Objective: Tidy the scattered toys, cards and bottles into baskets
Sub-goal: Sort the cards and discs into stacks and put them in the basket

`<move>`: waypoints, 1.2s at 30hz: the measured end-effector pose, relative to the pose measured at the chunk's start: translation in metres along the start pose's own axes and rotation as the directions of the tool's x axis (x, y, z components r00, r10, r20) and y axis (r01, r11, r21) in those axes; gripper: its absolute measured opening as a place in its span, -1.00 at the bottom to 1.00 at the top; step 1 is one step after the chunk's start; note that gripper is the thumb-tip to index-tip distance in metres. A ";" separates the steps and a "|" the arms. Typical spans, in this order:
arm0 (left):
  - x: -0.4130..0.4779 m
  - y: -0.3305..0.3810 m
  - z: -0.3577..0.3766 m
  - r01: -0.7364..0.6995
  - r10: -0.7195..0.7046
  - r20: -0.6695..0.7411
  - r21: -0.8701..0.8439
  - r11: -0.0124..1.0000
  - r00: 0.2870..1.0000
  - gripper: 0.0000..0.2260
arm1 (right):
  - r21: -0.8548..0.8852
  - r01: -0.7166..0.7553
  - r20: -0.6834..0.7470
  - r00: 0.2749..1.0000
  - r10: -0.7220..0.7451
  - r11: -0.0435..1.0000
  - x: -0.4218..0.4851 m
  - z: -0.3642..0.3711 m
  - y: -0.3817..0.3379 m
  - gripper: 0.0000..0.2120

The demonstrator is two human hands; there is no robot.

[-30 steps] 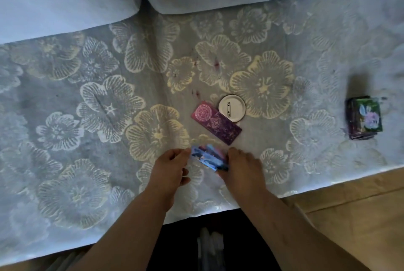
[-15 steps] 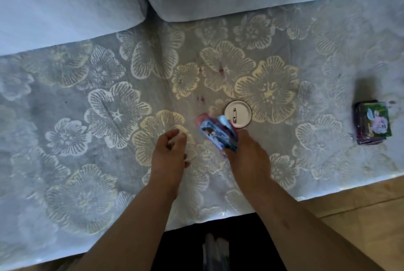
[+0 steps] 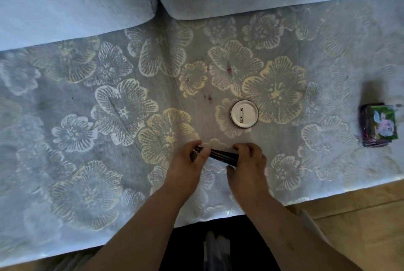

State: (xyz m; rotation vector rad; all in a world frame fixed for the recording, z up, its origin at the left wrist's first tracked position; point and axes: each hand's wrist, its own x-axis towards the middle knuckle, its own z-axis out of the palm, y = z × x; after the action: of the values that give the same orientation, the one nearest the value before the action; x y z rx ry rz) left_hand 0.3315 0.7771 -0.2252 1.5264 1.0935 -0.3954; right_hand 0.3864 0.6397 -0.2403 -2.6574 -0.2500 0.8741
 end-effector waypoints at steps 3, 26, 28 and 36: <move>-0.002 0.000 0.005 -0.016 0.017 -0.016 0.021 1.000 1.000 -0.56 | 0.136 0.111 0.062 0.991 -0.120 0.984 -0.008 0.006 -0.006 -0.49; 0.014 0.043 -0.007 0.307 -0.314 0.046 -0.374 0.875 0.948 -0.75 | 0.346 0.082 0.411 0.882 -0.229 0.935 0.039 -0.074 -0.045 -0.69; 0.016 0.044 -0.008 0.326 -0.350 0.017 -0.414 0.850 0.937 -0.73 | 0.297 0.052 0.029 0.998 -0.064 0.954 0.066 -0.074 -0.031 -0.73; 0.010 0.052 0.007 0.324 -0.293 0.140 -0.439 0.838 0.946 -0.74 | 0.326 -0.149 0.079 0.988 0.130 0.933 0.109 -0.064 0.009 -0.77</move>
State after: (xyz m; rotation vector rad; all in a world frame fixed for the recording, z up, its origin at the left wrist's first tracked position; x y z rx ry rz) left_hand 0.3806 0.7799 -0.2036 0.9136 1.2790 -0.3719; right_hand 0.5121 0.6441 -0.2541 -2.3594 0.0712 0.9426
